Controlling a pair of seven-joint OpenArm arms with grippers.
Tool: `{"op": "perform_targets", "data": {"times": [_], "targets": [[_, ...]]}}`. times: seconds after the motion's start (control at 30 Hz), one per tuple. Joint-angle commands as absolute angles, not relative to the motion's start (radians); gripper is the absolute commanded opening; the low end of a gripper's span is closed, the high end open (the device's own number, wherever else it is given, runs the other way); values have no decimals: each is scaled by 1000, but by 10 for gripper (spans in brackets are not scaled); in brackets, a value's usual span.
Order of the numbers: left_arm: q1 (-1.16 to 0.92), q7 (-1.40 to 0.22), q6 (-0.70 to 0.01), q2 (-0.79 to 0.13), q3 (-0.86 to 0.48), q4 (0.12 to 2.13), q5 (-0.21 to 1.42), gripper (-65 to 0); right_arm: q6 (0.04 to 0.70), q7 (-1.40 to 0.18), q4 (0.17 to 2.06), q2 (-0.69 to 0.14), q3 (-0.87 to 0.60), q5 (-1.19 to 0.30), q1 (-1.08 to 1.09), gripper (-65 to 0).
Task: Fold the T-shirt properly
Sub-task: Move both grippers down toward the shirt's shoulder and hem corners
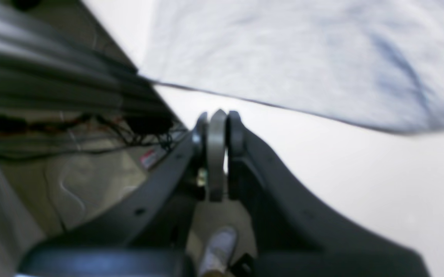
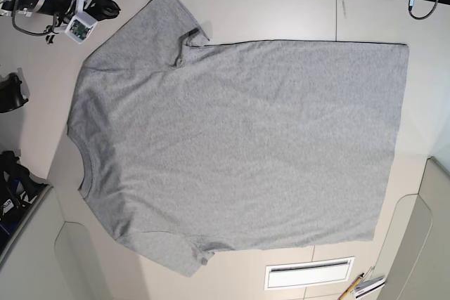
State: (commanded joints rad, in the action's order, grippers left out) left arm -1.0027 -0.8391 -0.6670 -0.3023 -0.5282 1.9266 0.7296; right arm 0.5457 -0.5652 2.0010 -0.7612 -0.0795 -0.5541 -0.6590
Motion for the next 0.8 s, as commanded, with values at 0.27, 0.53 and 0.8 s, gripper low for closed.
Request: {"op": "perform_targets", "data": {"times": [0.27,0.53,0.8], "targets": [[-962,-835,-666,-302,-532,1989,729,-419,498,-795,1999,-561,-389,-754,-657,-454],[-883,-838,-666,-303,-532,1989,728,-217,419,-847,1910,-518,-471,-760,-657,-274],[-818,-838,-640,-364,-532,1988,721,-173,453,-850,1792,-428,-469,-817,-654,-267]]}}
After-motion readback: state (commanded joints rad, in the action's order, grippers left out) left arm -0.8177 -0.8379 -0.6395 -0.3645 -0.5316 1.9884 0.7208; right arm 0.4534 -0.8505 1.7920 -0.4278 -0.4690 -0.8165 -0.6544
